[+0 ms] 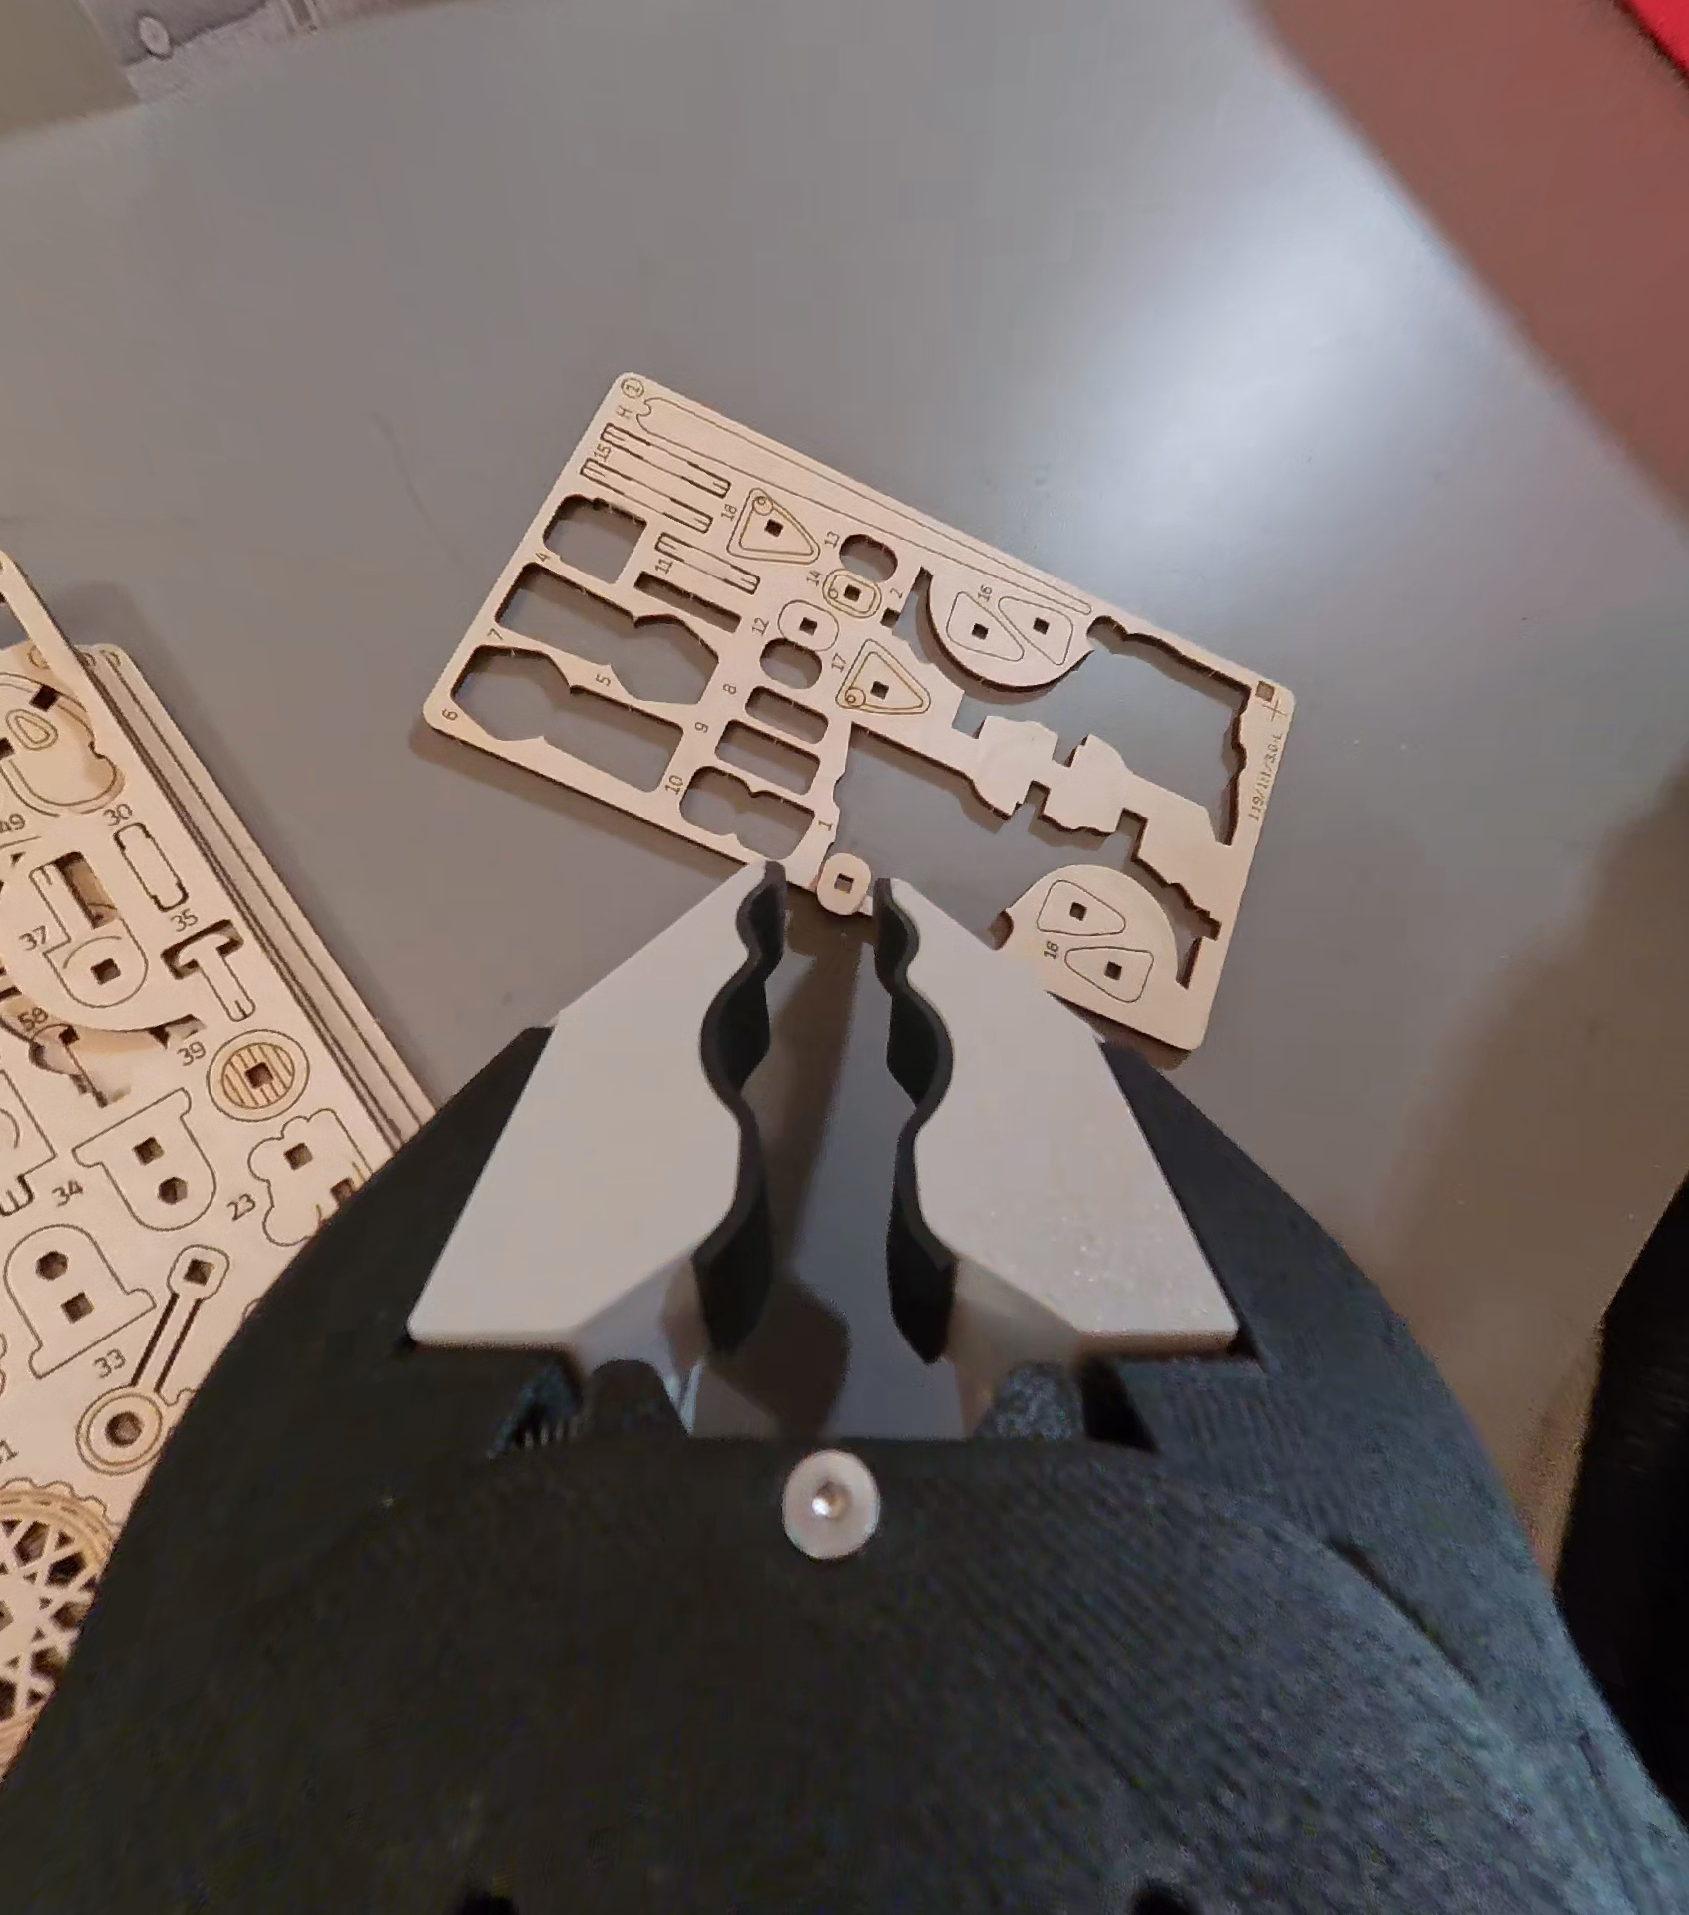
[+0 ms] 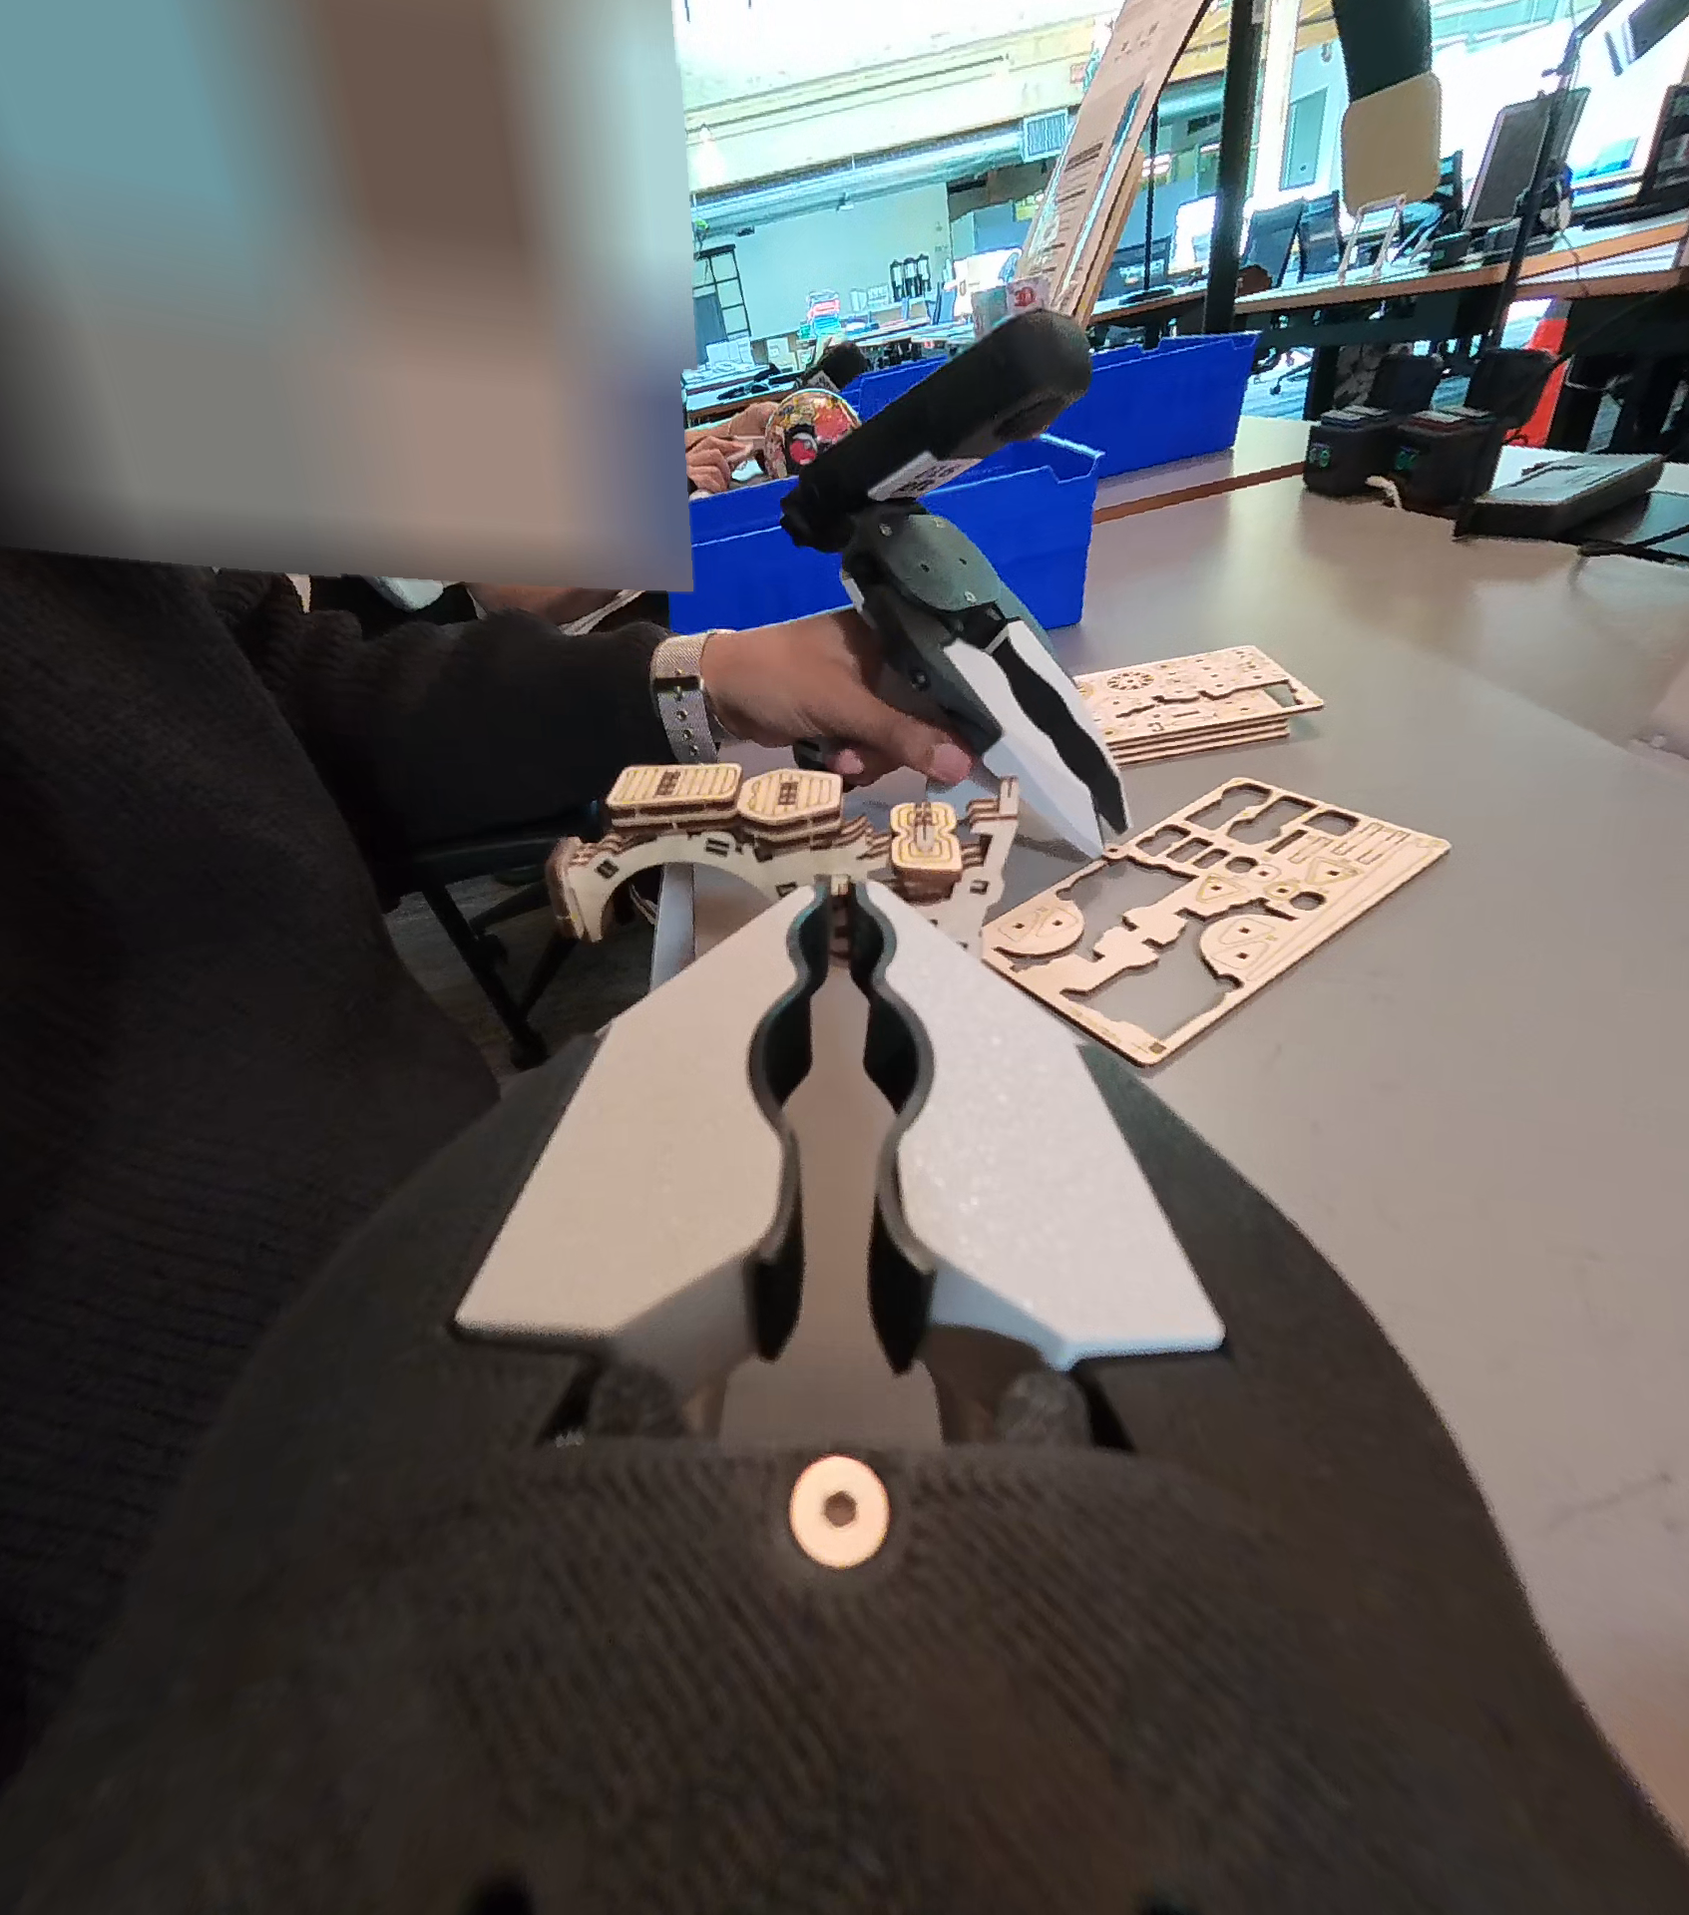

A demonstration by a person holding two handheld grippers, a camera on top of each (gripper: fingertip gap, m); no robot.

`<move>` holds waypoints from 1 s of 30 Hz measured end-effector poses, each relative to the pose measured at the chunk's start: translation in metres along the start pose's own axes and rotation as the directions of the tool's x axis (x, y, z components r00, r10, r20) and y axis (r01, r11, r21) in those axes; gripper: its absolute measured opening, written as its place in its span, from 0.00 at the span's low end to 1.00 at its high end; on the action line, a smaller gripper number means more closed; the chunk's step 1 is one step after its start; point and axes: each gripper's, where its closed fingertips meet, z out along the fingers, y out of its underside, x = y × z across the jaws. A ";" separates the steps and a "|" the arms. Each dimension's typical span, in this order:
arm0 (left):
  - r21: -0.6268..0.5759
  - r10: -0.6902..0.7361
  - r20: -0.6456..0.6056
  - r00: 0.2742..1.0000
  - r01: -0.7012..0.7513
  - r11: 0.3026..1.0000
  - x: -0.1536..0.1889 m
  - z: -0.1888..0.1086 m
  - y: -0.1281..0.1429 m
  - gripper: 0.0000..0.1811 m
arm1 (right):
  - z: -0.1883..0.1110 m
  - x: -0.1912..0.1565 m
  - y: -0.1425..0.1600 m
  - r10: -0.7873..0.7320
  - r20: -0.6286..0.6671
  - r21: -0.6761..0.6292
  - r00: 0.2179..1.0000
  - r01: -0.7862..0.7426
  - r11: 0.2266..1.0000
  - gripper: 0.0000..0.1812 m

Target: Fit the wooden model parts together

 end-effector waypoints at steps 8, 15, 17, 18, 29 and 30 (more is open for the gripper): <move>0.017 0.009 -0.009 1.000 -0.009 1.000 0.002 0.001 0.001 0.05 | 0.003 -0.001 0.001 -0.013 -0.006 -0.013 1.000 0.013 1.000 0.01; 0.165 0.055 -0.130 0.990 -0.033 0.986 0.052 -0.017 -0.024 0.05 | -0.004 0.004 -0.003 -0.016 -0.047 -0.001 0.999 0.016 1.000 0.01; 0.174 0.093 -0.184 0.979 -0.060 0.983 0.082 -0.015 -0.027 0.05 | -0.009 0.006 -0.010 0.014 -0.062 0.030 0.998 -0.012 0.999 0.01; 0.170 0.121 -0.204 0.972 -0.086 0.982 0.098 -0.011 -0.027 0.05 | -0.012 0.007 -0.011 0.024 -0.072 0.035 0.997 -0.022 0.999 0.01; 0.019 0.196 -0.222 0.955 -0.196 0.980 0.166 0.042 -0.002 0.06 | -0.042 0.007 0.023 0.074 -0.176 -0.079 0.982 -0.089 0.993 0.01; 0.013 0.181 -0.231 0.956 -0.183 0.983 0.167 0.043 -0.001 0.07 | -0.042 0.008 0.025 0.087 -0.172 -0.082 0.981 -0.102 0.991 0.01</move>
